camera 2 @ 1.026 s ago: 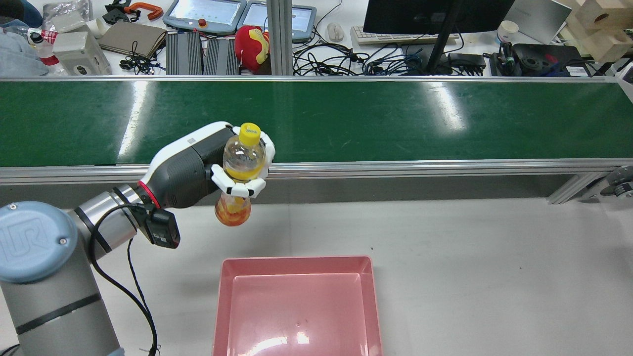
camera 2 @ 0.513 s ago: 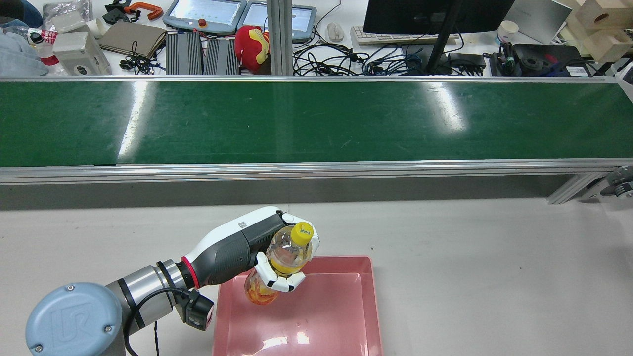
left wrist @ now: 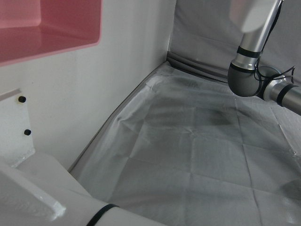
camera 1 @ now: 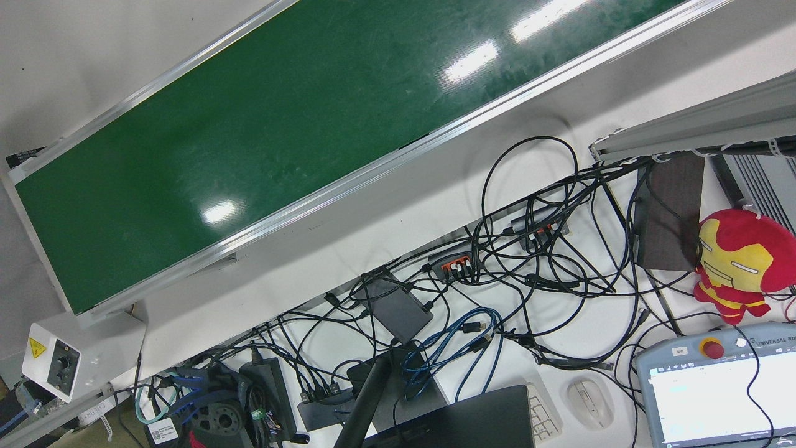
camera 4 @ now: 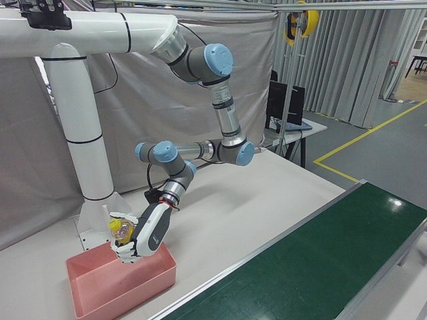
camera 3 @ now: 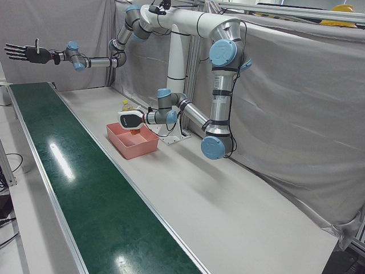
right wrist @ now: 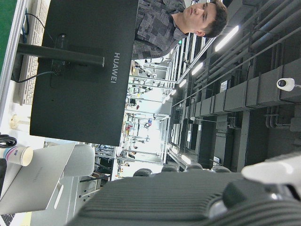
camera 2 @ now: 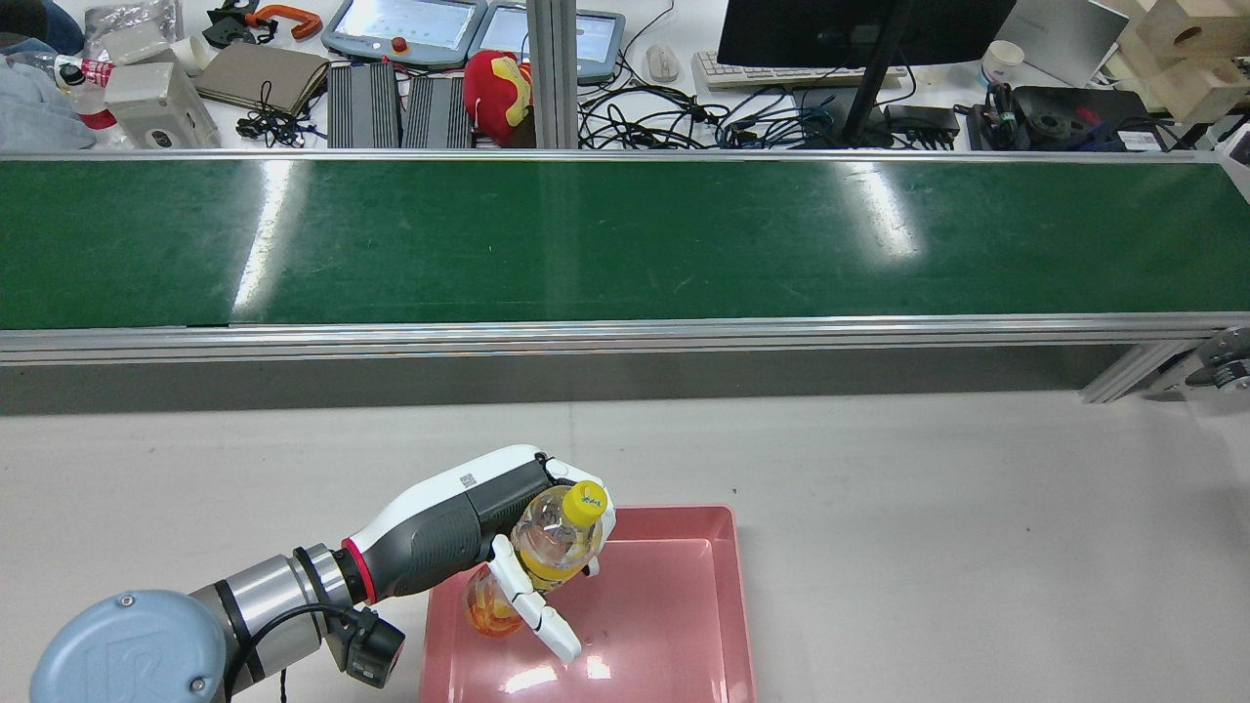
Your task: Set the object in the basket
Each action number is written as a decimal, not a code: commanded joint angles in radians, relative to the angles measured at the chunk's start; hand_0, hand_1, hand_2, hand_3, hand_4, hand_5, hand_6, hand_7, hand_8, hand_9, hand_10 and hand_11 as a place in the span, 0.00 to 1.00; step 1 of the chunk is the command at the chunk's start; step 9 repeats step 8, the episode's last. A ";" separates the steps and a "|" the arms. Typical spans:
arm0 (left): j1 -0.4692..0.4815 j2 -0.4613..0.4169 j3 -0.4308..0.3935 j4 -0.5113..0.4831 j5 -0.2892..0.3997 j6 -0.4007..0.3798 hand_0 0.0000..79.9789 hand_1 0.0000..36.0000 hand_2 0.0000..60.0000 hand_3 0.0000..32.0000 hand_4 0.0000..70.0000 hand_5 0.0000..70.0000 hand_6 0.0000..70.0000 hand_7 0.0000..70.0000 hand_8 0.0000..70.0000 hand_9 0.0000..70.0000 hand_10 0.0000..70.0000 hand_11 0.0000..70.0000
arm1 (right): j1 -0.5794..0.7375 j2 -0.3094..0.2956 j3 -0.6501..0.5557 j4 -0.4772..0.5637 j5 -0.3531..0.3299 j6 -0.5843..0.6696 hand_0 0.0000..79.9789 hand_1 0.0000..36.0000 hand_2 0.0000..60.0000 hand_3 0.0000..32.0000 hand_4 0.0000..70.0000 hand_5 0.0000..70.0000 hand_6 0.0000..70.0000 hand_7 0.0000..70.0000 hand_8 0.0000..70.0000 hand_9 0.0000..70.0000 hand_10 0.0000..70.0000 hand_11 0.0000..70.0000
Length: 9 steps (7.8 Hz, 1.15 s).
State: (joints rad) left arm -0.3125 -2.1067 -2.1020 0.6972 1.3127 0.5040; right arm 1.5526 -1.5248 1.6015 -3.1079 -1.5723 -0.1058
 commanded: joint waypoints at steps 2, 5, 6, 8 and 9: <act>0.023 0.011 -0.013 0.010 0.005 -0.010 0.71 0.63 0.27 0.00 0.17 0.40 0.00 0.07 0.00 0.00 0.12 0.21 | 0.001 0.000 0.000 0.000 0.000 0.000 0.00 0.00 0.00 0.00 0.00 0.00 0.00 0.00 0.00 0.00 0.00 0.00; 0.003 0.008 -0.044 0.011 0.005 -0.018 0.73 0.53 0.00 0.00 0.10 0.43 0.00 0.06 0.00 0.00 0.10 0.18 | 0.000 0.000 0.000 0.000 0.000 0.000 0.00 0.00 0.00 0.00 0.00 0.00 0.00 0.00 0.00 0.00 0.00 0.00; -0.041 0.011 -0.070 0.024 0.007 -0.022 0.72 0.49 0.00 0.00 0.09 0.44 0.00 0.06 0.00 0.00 0.10 0.19 | 0.000 0.000 0.000 0.000 0.000 0.000 0.00 0.00 0.00 0.00 0.00 0.00 0.00 0.00 0.00 0.00 0.00 0.00; -0.167 0.065 -0.113 0.027 0.011 -0.102 0.67 0.41 0.00 0.00 0.06 0.46 0.00 0.05 0.00 0.00 0.12 0.20 | 0.000 0.000 0.001 0.000 0.000 0.000 0.00 0.00 0.00 0.00 0.00 0.00 0.00 0.00 0.00 0.00 0.00 0.00; -0.167 0.065 -0.113 0.027 0.011 -0.102 0.67 0.41 0.00 0.00 0.06 0.46 0.00 0.05 0.00 0.00 0.12 0.20 | 0.000 0.000 0.001 0.000 0.000 0.000 0.00 0.00 0.00 0.00 0.00 0.00 0.00 0.00 0.00 0.00 0.00 0.00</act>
